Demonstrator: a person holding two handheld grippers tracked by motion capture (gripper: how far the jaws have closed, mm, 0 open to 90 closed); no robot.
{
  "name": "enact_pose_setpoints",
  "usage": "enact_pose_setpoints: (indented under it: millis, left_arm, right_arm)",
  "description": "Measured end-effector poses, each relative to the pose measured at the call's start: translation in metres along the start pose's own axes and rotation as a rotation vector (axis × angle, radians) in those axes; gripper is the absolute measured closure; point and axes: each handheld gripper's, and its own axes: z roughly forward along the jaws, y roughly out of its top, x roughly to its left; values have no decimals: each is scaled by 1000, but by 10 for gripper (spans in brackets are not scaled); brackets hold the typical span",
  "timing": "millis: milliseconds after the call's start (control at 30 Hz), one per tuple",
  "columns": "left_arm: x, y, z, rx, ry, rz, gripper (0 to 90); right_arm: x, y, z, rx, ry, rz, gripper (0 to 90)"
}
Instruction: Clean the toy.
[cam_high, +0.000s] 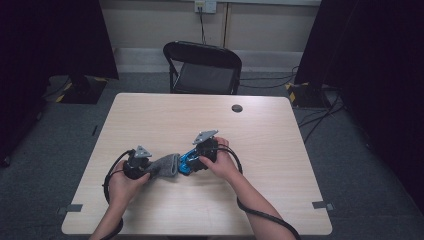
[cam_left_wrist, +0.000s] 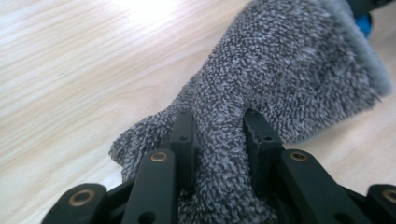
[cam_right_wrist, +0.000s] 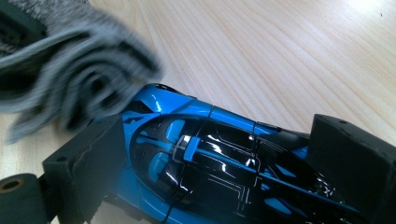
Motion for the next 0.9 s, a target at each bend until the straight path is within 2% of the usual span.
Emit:
enact_pose_setpoints:
  millis: [67,133,200,300,333,467,567,633,667,700,800,900]
  left_arm:
    - [3,0,-1,-3,9,-10,688]
    - [11,1,-1,-18,24,-47,688]
    - [14,3,-1,-27,28,-61,689]
    - [20,10,-1,-46,36,-84,688]
    - [24,19,3,-59,44,-97,688]
    - [25,31,13,-74,43,-109,680]
    - [22,34,19,-61,40,-105,656]
    - [20,34,25,-49,23,-103,647]
    - [19,32,27,-49,14,-104,636]
    - [19,31,27,-54,1,-102,556]
    - [20,30,20,-66,-2,-98,444]
    - [24,29,11,-85,7,-100,400]
  right_arm:
    - [0,0,0,-3,-2,5,44]
    - [0,-1,0,-7,0,-1,44]
    - [0,-1,0,-7,0,-1,44]
    - [0,-1,0,-10,1,-3,44]
    - [0,-1,0,-9,1,-3,44]
    - [0,-2,0,-20,1,-1,44]
    - [0,-2,0,-20,1,-1,44]
    - [-1,-2,0,-17,4,-5,44]
    - [-1,-2,0,-20,5,-4,44]
    - [-1,-3,0,-24,6,-7,44]
    - [-1,-3,0,-23,6,-6,44]
    - [-1,-3,0,-24,6,-8,44]
